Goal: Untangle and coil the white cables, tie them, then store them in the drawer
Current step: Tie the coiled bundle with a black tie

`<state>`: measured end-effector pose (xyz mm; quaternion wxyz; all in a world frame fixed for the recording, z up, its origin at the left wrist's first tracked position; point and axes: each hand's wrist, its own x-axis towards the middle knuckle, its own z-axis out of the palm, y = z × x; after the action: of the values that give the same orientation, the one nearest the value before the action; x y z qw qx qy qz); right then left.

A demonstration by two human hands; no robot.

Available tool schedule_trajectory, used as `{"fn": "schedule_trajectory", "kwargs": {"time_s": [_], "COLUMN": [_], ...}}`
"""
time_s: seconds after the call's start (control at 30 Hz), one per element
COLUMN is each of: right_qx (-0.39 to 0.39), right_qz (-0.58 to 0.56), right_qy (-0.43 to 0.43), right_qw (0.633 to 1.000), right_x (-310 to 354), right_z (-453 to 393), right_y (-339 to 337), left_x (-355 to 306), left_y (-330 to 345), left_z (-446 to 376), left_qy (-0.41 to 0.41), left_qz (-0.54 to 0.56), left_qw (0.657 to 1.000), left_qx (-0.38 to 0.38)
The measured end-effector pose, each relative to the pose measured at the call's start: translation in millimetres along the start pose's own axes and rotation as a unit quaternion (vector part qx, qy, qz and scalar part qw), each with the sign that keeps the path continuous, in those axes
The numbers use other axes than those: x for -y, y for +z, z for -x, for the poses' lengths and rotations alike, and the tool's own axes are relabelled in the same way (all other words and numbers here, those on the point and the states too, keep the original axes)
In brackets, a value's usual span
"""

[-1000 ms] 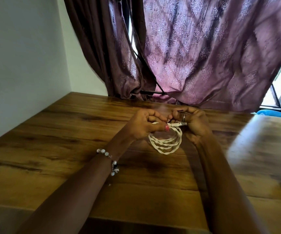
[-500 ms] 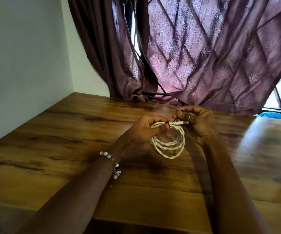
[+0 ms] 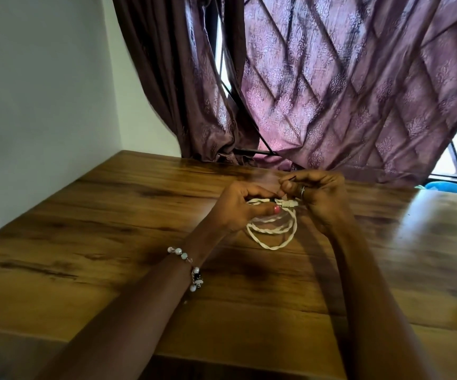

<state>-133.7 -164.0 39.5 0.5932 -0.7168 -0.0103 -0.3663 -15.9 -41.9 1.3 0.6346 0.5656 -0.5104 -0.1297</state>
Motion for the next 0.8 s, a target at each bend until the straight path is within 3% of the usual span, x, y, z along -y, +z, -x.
{"fn": "schedule_trajectory", "kwargs": {"time_s": [0.2, 0.37, 0.53, 0.6, 0.7, 0.8], "right_qx": [0.007, 0.091, 0.046, 0.051, 0.083, 0.112], "right_qz": [0.048, 0.137, 0.126, 0.197, 0.339, 0.401], "right_qy": [-0.019, -0.064, -0.063, -0.106, -0.182, -0.21], "right_qw": [0.999, 0.984, 0.989, 0.973, 0.919, 0.885], "right_x": [-9, -8, -7, -7, -5, 0], "right_z": [-2, -5, -4, -5, -8, -8], "right_y": [-1, -8, -13, -14, -19, -23], "left_x": [5, 3, 3, 3, 1, 0], "left_y": [-2, -3, -4, -4, -4, -5], "left_z": [-1, 0, 1, 1, 1, 1], "left_qy": [0.0, -0.012, -0.007, -0.009, -0.022, -0.028], "left_qz": [-0.039, -0.05, -0.066, -0.073, -0.081, -0.093], "left_qw": [0.998, 0.998, 0.996, 0.996, 0.995, 0.994], "left_qx": [-0.042, -0.048, -0.054, -0.052, -0.051, -0.048]}}
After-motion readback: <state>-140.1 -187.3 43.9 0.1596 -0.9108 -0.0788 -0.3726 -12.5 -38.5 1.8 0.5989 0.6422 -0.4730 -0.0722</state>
